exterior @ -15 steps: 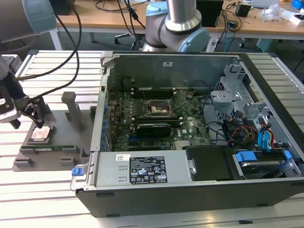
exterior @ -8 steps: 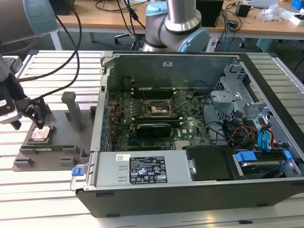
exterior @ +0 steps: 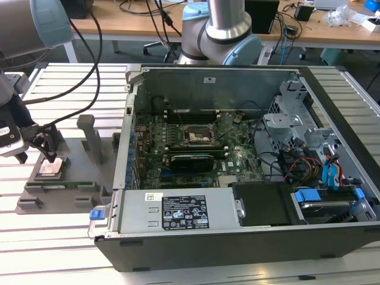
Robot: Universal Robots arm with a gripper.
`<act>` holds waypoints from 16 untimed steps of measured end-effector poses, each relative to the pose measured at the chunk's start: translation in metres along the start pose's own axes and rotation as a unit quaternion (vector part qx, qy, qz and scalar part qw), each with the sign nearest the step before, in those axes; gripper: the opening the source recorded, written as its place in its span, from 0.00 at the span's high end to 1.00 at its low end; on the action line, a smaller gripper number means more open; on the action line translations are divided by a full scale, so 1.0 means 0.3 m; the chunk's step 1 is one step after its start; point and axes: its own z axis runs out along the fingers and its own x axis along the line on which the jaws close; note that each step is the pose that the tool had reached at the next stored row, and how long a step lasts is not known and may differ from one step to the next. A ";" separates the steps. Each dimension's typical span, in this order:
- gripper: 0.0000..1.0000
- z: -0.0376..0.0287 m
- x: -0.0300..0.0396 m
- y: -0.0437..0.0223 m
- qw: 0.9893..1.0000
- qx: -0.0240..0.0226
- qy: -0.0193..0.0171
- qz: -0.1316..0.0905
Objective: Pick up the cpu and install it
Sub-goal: 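Pick up the cpu and move it towards the insertion slot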
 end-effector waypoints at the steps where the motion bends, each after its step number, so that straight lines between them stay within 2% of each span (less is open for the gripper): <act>1: 0.32 0.001 0.000 0.000 1.000 0.000 0.000 0.000; 16: 0.32 0.017 0.000 0.000 1.000 0.000 0.000 0.000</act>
